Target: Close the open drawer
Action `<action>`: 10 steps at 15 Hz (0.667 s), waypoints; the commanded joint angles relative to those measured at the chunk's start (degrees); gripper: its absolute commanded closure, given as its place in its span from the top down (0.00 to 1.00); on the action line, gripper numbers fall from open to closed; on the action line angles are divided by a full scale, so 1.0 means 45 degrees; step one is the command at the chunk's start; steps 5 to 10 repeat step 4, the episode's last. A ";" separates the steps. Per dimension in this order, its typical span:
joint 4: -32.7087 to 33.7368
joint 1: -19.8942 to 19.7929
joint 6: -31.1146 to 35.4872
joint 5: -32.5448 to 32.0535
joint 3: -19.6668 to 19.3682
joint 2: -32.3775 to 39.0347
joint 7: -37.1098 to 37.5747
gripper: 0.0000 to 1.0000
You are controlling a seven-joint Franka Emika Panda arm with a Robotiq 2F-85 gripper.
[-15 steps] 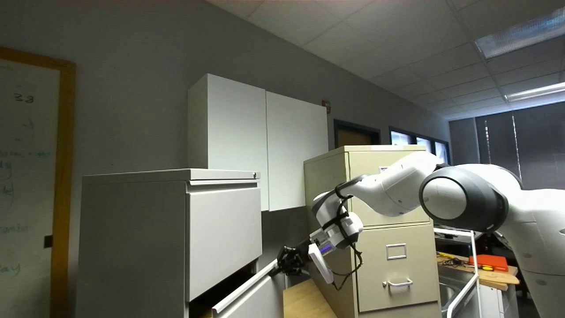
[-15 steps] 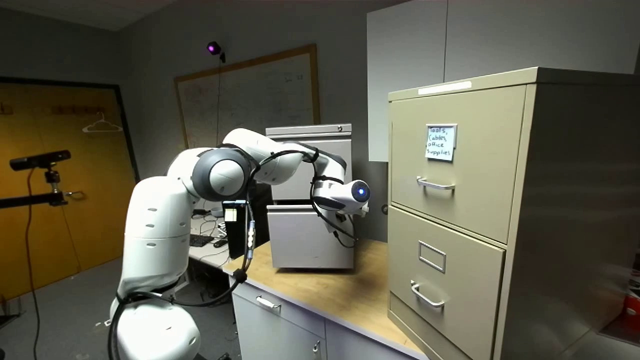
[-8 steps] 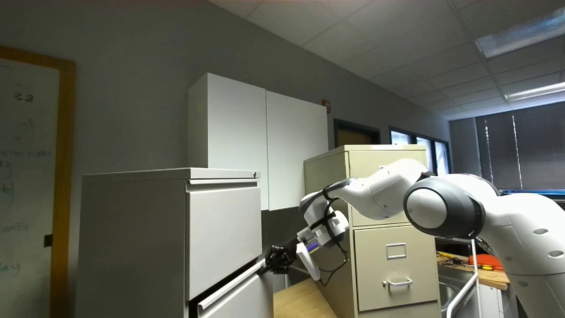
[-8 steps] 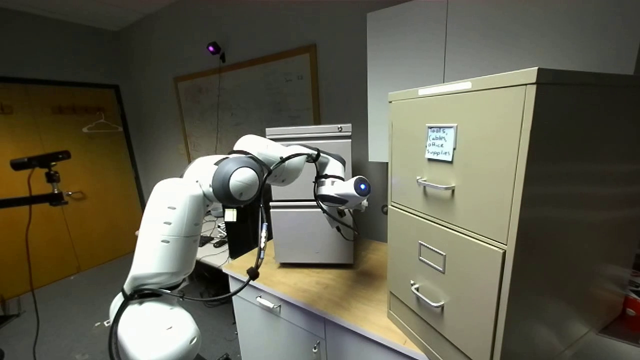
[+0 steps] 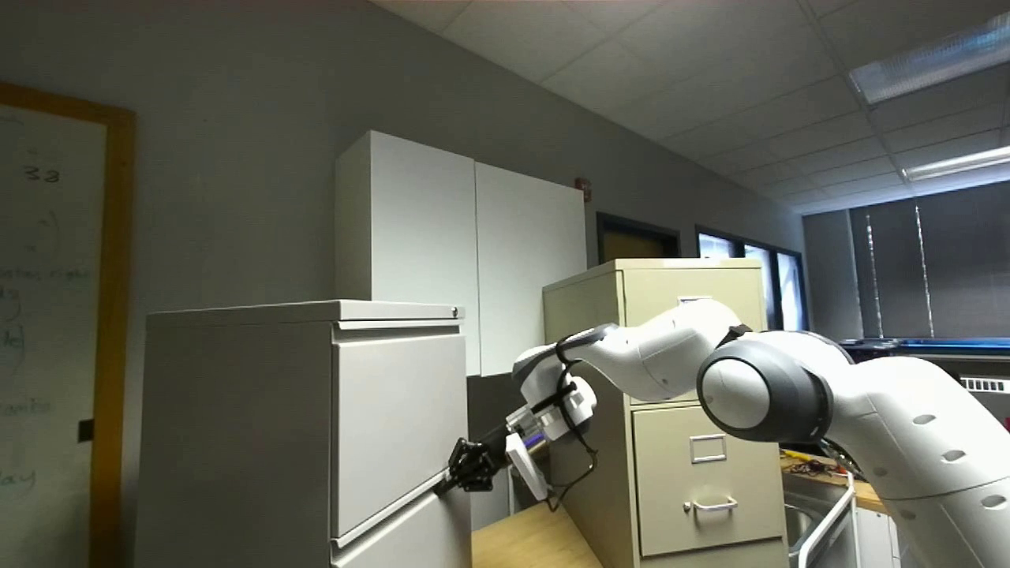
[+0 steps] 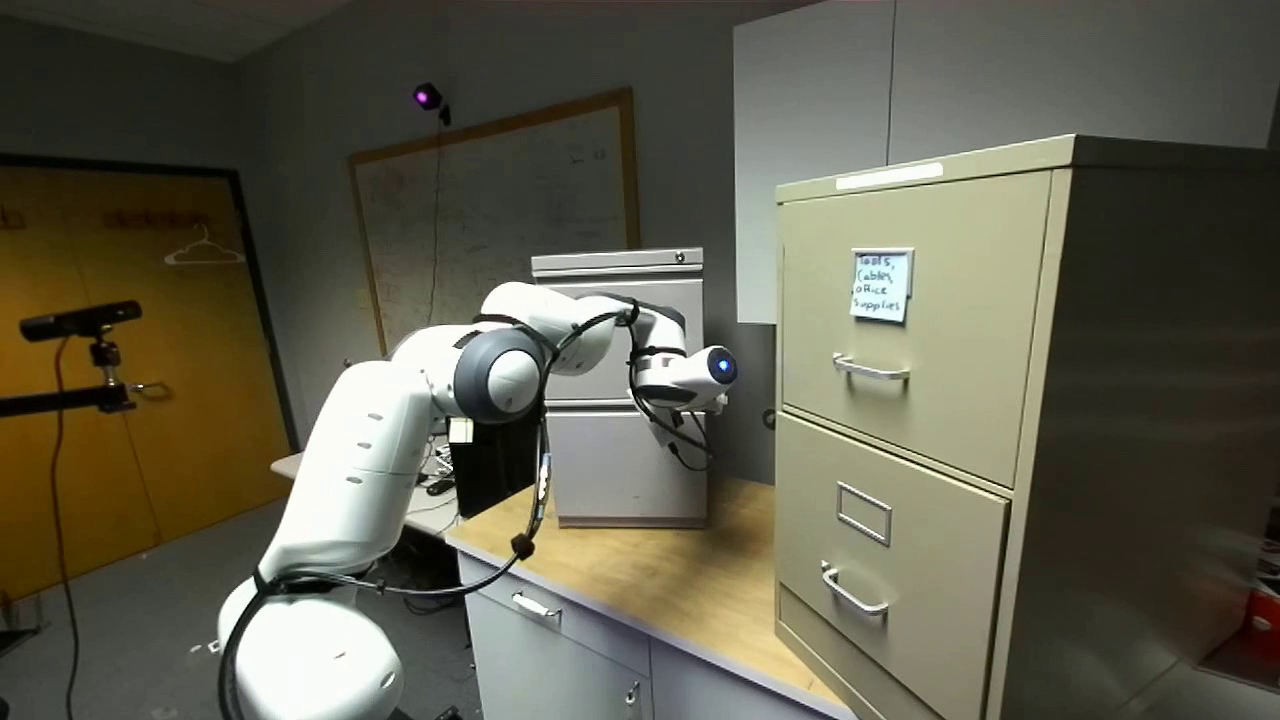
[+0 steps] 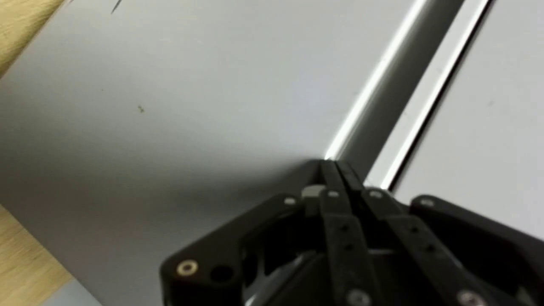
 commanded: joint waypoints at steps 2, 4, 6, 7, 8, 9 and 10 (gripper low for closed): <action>0.1616 0.0053 -0.0519 -0.0616 0.0384 0.0660 0.1063 0.05; 0.1685 0.0023 -0.0614 -0.1021 0.0351 0.0577 0.1280 0.04; 0.1685 0.0023 -0.0614 -0.1021 0.0351 0.0577 0.1280 0.04; 0.1685 0.0023 -0.0614 -0.1021 0.0351 0.0577 0.1280 0.04; 0.1685 0.0023 -0.0614 -0.1021 0.0351 0.0577 0.1280 0.04; 0.1685 0.0023 -0.0614 -0.1021 0.0351 0.0577 0.1280 0.04; 0.1685 0.0023 -0.0614 -0.1021 0.0351 0.0577 0.1280 0.04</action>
